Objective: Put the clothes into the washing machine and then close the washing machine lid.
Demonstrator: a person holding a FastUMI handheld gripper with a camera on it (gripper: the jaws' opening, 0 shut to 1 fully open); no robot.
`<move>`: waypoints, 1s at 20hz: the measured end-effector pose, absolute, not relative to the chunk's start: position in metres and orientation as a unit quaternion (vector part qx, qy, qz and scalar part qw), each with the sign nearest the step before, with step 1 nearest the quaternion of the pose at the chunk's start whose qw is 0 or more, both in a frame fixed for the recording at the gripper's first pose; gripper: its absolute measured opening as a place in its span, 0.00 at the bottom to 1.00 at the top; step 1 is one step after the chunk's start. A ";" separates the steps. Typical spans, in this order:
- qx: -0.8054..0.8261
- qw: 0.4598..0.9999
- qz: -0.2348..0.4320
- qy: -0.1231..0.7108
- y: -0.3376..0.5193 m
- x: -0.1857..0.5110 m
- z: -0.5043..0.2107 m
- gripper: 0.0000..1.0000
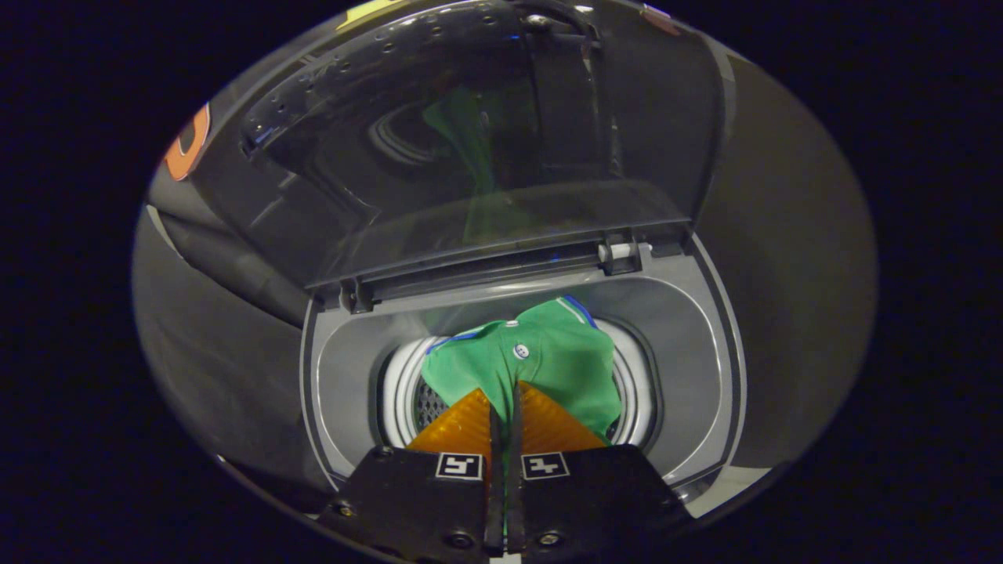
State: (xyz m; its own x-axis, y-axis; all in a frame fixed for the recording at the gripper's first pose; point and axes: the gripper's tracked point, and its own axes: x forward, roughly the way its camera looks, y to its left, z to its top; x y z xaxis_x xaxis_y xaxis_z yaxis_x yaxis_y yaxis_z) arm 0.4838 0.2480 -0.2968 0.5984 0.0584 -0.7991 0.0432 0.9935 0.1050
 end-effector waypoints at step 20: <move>-0.010 0.900 0.077 0.429 0.260 0.458 -0.264 0.93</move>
